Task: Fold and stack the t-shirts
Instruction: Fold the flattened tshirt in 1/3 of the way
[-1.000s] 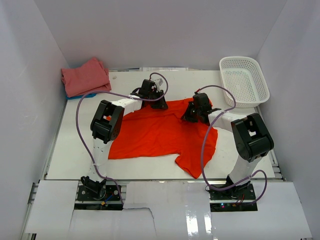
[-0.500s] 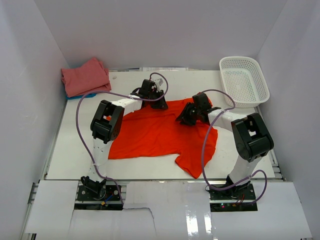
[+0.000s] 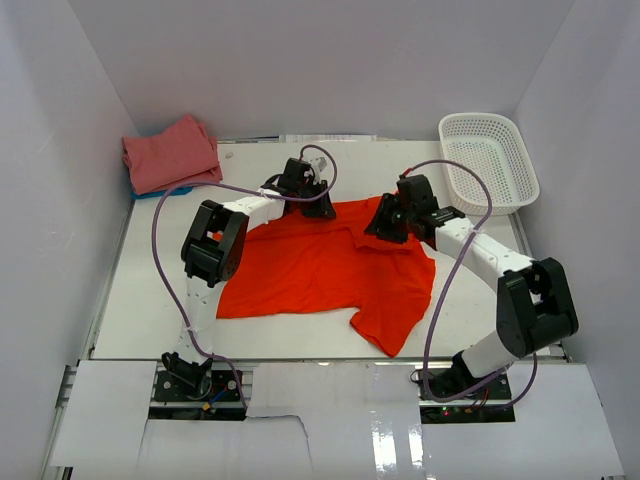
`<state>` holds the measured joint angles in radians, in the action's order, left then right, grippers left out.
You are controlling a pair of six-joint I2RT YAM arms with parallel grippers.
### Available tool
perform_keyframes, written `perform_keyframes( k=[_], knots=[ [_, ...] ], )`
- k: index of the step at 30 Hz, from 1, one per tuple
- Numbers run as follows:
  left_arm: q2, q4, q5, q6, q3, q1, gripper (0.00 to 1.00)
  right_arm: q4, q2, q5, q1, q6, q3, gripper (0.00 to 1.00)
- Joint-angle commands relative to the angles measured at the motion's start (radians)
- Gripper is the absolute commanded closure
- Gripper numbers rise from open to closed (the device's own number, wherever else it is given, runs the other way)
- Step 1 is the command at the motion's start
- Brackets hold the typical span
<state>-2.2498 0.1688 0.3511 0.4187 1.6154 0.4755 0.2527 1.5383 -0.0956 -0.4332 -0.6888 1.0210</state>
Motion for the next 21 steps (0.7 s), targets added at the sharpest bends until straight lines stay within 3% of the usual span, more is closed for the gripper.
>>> perform_keyframes(
  k=[1, 4, 8, 9, 10, 11, 21],
  knots=[
    [0.01, 0.051, -0.014, -0.012, 0.017, 0.009, 0.64, 0.034, -0.012, 0.091, -0.001, 0.18, 0.063, 0.53],
    [0.016, 0.052, -0.014, -0.009, 0.015, 0.009, 0.65, 0.053, 0.04, 0.192, -0.001, 0.29, 0.085, 0.59],
    [0.03, 0.052, -0.009, 0.005, 0.021, 0.009, 0.64, -0.058, 0.095, 0.227, -0.001, 0.347, 0.048, 0.63],
    [0.036, 0.054, -0.009, 0.006, 0.023, 0.009, 0.64, -0.07, 0.132, 0.231, -0.001, 0.348, 0.053, 0.69],
    [0.038, 0.057, -0.011, 0.006, 0.024, 0.009, 0.64, -0.072, 0.153, 0.229, -0.001, 0.353, 0.062, 0.86],
    [0.041, 0.066, -0.017, 0.005, 0.028, 0.009, 0.64, -0.069, 0.173, 0.234, 0.001, 0.356, 0.085, 0.92],
    [0.075, 0.109, -0.054, -0.026, 0.047, 0.005, 0.64, -0.127, 0.279, 0.148, -0.001, 0.359, 0.131, 0.92]
  ],
)
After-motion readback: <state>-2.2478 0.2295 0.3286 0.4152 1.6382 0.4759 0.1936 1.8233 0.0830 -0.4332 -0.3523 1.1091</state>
